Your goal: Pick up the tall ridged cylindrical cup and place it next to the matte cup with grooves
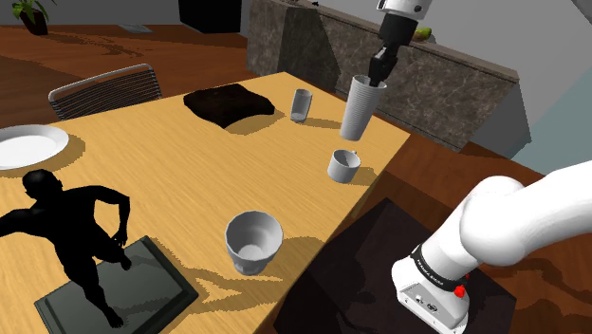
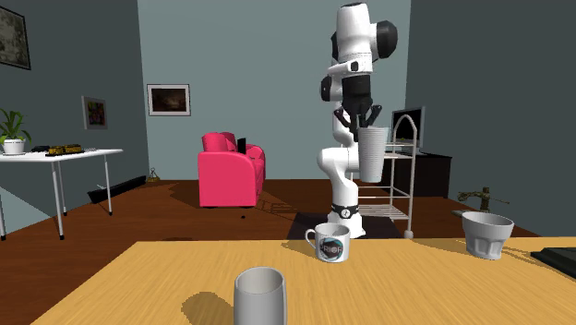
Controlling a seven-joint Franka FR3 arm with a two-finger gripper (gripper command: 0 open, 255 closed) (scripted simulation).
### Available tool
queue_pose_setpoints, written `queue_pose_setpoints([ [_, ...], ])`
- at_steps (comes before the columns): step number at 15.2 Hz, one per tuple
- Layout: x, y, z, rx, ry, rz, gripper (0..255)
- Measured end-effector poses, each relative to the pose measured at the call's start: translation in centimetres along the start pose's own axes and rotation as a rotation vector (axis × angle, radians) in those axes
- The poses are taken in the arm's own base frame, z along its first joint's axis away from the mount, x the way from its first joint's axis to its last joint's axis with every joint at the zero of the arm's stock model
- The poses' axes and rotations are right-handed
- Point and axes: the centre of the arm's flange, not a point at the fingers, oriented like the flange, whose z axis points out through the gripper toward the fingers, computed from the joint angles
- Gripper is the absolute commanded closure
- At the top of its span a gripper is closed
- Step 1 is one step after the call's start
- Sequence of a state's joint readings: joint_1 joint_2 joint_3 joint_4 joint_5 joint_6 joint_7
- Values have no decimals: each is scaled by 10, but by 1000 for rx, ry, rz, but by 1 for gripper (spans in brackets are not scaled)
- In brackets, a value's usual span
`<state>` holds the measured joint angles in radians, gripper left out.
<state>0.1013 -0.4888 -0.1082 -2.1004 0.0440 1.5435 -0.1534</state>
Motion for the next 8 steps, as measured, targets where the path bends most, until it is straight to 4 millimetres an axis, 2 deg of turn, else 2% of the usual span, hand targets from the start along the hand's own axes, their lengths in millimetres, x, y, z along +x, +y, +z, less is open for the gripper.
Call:
queue_pose_setpoints([
  [8, -1, -104, 10, 0, 0, 0, 255],
])
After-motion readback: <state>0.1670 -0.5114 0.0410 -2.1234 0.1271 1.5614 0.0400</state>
